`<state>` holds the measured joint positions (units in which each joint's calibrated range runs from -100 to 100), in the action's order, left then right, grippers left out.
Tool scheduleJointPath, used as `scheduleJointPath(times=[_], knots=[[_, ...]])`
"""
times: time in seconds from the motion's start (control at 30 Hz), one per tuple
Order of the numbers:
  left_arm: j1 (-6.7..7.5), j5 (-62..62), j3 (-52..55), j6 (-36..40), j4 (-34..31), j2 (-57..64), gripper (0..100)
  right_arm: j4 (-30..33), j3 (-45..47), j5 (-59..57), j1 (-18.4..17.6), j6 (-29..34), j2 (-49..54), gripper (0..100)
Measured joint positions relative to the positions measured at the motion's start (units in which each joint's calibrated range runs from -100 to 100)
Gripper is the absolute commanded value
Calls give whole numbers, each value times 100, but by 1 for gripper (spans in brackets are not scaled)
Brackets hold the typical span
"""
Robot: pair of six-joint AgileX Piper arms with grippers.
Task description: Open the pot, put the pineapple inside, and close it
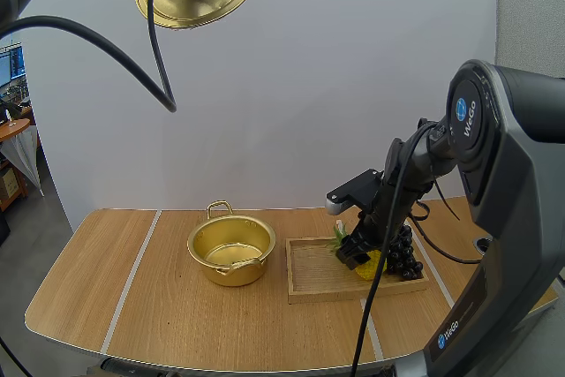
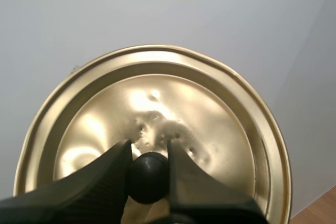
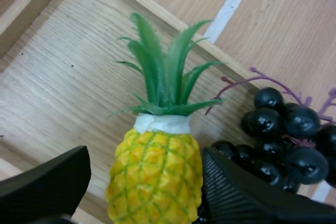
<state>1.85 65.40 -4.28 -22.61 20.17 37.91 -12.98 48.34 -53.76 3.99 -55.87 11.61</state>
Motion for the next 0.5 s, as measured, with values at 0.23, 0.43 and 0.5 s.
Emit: scheduleJointPath(times=[0.23,0.43,0.5], knots=[[0,0,0,0,0,0,0,0,0,171,0,0,-71,100],[0,0,0,0,0,0,0,-11,0,325,0,0,-469,100],[0,0,0,0,0,0,0,-11,0,391,0,0,-589,100]])
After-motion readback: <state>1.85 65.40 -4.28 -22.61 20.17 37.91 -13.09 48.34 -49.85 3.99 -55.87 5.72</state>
